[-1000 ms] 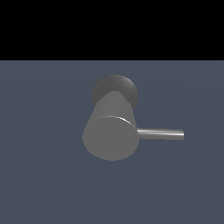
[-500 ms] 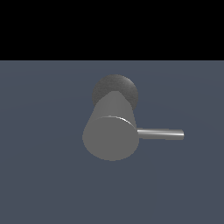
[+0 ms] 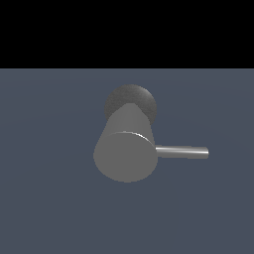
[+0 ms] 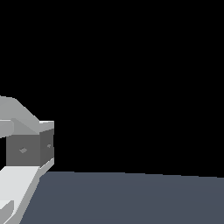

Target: Turn on the faucet by rotating a designated handle.

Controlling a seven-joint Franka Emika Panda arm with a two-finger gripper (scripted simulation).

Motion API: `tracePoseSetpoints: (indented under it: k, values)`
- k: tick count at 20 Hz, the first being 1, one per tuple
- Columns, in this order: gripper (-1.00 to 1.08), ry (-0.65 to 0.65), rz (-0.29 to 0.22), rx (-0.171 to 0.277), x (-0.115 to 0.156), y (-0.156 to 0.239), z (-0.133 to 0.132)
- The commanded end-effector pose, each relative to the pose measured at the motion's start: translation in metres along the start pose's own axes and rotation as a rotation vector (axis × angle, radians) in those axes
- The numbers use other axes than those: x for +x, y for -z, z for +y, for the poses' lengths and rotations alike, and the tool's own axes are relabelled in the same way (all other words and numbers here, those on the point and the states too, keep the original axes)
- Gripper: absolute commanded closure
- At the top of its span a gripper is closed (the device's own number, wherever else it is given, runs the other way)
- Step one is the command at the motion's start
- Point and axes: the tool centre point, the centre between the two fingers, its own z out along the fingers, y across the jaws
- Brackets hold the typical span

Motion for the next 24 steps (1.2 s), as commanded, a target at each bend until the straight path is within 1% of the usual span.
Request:
tracePoseSetpoints:
  k: [1, 7, 13, 18, 24]
  values:
    - [1.08, -0.065, 0.073, 0.052, 0.016, 0.016, 0.018]
    - [1.08, -0.237, 0.243, 0.151, 0.045, 0.051, 0.073]
    - [1.08, -0.429, 0.407, 0.214, 0.058, 0.082, 0.145]
    - [1.08, -0.606, 0.535, 0.24, 0.055, 0.102, 0.212]
    - [1.08, -0.829, 0.671, 0.238, 0.031, 0.118, 0.296]
